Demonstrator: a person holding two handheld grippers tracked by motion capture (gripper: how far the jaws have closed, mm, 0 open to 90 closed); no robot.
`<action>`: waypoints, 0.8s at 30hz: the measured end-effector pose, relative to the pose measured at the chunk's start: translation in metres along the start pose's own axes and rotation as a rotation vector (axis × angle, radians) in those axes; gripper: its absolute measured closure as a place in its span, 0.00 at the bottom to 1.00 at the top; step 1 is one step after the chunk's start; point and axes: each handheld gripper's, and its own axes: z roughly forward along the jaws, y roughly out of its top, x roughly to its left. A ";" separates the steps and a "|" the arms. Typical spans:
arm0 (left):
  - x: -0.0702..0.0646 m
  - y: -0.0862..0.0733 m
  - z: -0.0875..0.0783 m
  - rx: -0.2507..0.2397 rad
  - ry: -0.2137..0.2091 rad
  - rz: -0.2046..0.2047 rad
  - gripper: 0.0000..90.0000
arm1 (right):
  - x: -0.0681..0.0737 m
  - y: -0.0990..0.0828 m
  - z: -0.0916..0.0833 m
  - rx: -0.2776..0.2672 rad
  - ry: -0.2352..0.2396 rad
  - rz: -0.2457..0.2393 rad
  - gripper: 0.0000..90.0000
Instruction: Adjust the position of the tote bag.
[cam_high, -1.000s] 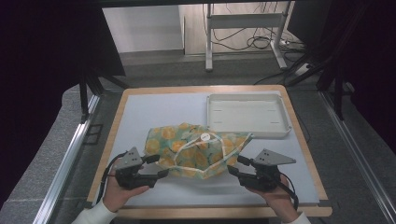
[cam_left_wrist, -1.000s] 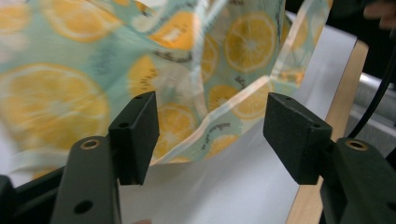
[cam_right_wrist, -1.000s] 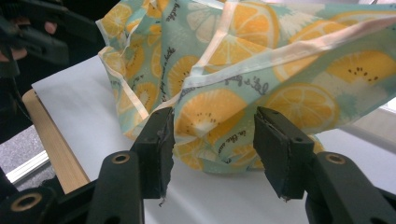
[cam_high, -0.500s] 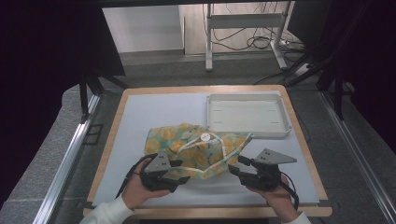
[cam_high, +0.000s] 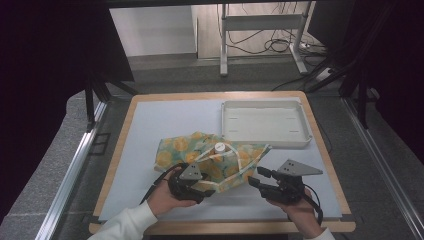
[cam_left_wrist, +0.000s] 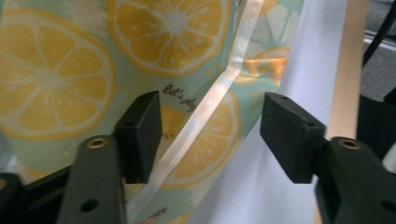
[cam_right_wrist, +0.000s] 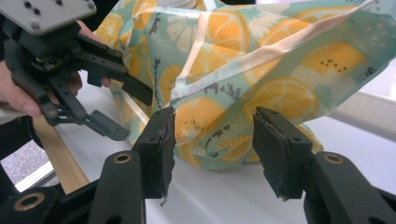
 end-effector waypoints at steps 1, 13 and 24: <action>0.000 -0.001 0.002 0.009 0.008 0.006 0.50 | 0.000 0.000 0.000 0.000 0.000 0.001 0.54; -0.003 -0.009 0.014 0.114 -0.068 0.060 0.96 | -0.004 0.000 -0.003 -0.013 -0.008 0.015 0.55; 0.001 -0.009 0.000 0.021 -0.101 -0.003 1.00 | -0.007 -0.001 -0.005 -0.020 -0.013 0.030 0.55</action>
